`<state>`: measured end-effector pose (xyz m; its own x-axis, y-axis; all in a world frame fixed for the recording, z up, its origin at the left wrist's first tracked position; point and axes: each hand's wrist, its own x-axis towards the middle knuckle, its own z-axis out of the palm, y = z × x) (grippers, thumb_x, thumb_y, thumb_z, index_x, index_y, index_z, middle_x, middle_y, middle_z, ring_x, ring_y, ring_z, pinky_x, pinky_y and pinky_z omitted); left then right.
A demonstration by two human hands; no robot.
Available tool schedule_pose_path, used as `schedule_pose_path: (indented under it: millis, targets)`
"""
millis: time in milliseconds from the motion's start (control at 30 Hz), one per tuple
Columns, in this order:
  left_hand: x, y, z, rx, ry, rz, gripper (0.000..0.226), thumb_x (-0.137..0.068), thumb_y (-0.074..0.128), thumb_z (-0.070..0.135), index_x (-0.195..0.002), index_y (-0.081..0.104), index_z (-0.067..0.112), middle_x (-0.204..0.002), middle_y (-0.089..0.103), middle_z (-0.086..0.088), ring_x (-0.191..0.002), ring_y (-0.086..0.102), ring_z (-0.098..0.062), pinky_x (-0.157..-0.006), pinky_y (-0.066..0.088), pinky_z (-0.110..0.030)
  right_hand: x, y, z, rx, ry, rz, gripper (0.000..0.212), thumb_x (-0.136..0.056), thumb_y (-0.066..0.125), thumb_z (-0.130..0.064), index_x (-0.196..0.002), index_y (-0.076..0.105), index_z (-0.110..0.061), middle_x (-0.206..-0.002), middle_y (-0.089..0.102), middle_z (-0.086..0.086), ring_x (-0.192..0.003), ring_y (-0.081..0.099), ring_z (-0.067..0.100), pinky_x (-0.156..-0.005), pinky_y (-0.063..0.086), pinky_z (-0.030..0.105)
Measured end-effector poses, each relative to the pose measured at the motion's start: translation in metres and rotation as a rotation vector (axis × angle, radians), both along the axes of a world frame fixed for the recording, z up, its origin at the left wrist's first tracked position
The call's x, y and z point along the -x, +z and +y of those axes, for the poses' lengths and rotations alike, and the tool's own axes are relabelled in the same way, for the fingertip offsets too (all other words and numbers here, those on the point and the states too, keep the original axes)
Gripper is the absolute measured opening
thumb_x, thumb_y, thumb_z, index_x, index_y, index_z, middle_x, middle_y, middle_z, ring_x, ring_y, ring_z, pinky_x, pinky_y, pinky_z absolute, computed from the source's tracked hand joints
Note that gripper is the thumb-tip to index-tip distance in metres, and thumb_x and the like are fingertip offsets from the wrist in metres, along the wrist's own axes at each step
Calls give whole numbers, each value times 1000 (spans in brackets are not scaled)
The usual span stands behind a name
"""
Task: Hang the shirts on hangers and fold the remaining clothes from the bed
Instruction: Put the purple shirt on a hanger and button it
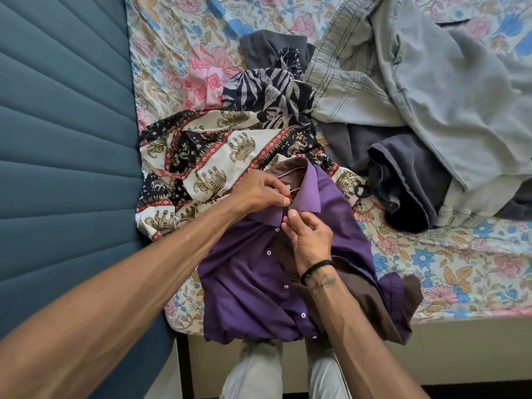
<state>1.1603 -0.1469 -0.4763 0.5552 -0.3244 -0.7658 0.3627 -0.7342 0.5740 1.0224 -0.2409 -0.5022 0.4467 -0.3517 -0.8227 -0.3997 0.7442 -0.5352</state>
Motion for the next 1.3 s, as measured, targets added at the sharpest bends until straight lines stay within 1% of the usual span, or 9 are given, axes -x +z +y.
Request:
schedule_pose_path:
  millis: [233,533,667,767,900,1000,1067,1167,1300]
  targets:
    - [15,0,-7,-92,-53,-158,13,-77,86,26,-90,83,25,-81,79,4,-88,74,-3,-89,55,-25,-9,-8,7,138,12,88,16,-94,71,1,-80,72,-6,-63,68,-2,-64,62,14,-62,57,21]
    - [19,-1,-8,-202,41,-204,12,-85,79,28,-96,83,26,-103,79,4,-103,71,-9,-90,51,-21,-17,-3,6,340,229,77,25,-97,65,2,-78,74,-13,-65,69,1,-57,63,8,-61,56,24]
    - [17,0,-10,-277,-45,-279,15,-89,73,25,-100,82,23,-104,79,-3,-105,71,-20,-93,52,-27,-21,-6,2,556,449,66,11,-91,72,-17,-80,73,-20,-78,75,-1,-70,72,12,-73,64,42]
    - [15,2,-12,-278,-126,-305,20,-92,65,24,-104,81,21,-108,78,-6,-107,70,-27,-96,54,-35,-21,-6,-4,729,584,117,9,-86,78,-26,-82,74,-19,-85,76,2,-78,74,14,-78,61,43]
    - [6,12,-16,-231,-296,-277,30,-98,47,22,-92,74,12,-91,69,-9,-90,64,-34,-71,41,-36,-16,-5,-12,782,674,102,23,-78,78,-39,-83,75,-16,-84,76,1,-80,73,16,-76,60,44]
    - [-3,19,-23,-200,-521,-237,53,-88,25,42,-100,68,14,-122,64,-12,-104,57,-27,-77,37,-36,-10,-6,-12,742,695,103,40,-70,76,-53,-84,71,-16,-84,74,0,-80,73,15,-74,60,38]
    - [-6,20,-25,-172,-625,-236,73,-83,19,57,-124,65,19,-145,56,-6,-126,54,-26,-95,41,-37,-10,-5,-10,763,670,99,38,-72,77,-51,-80,69,-14,-80,72,1,-74,71,15,-66,54,31]
    - [-8,19,-24,-111,-603,-250,65,-91,49,71,-136,61,25,-148,56,5,-128,56,-20,-101,43,-32,-12,0,-5,794,620,76,20,-81,77,-29,-81,66,-13,-81,70,4,-71,65,16,-64,47,29]
    - [-2,24,-14,-116,-484,-517,47,-81,74,60,-109,71,22,-110,74,0,-100,68,-19,-83,47,-26,-9,1,0,933,550,111,18,-86,76,-20,-84,65,-7,-85,67,12,-80,63,29,-69,39,29]
